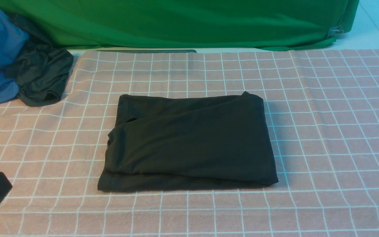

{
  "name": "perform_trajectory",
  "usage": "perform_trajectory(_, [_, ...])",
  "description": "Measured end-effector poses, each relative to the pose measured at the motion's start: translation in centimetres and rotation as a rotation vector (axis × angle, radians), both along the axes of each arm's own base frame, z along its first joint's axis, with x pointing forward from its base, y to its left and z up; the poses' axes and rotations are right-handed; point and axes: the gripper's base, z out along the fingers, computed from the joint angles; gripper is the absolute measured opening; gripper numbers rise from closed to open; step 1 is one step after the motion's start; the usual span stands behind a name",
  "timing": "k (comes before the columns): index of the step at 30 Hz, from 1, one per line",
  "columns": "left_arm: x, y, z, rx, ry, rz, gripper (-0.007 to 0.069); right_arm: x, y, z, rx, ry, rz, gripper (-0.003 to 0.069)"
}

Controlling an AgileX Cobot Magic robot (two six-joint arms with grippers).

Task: Fold a long-sleeved shirt over a pink coffee tablecloth.

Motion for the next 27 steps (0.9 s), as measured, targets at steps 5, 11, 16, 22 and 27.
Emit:
perform_trajectory(5, [0.9, -0.1, -1.5, 0.039, -0.135, 0.041, 0.0013, 0.0, 0.0, 0.0, 0.0, 0.0, 0.0, 0.0094])
perform_trajectory(11, [1.9, 0.7, -7.6, 0.033, -0.235, 0.223, 0.0013, 0.0, 0.0, 0.0, -0.001, 0.0, -0.001, 0.0106])
perform_trajectory(16, [1.7, 1.2, -9.6, 0.053, -0.152, 0.309, 0.0013, 0.0, 0.0, 0.0, -0.002, 0.0, -0.002, 0.0115])
perform_trajectory(22, [1.6, 1.3, -10.6, 0.08, -0.057, 0.317, 0.0013, 0.0, 0.0, 0.0, -0.002, 0.0, -0.002, 0.0123])
perform_trajectory(27, [1.6, 1.3, -10.6, 0.08, -0.058, 0.317, 0.0013, 0.0, 0.0, 0.0, -0.002, 0.0, -0.002, 0.0128])
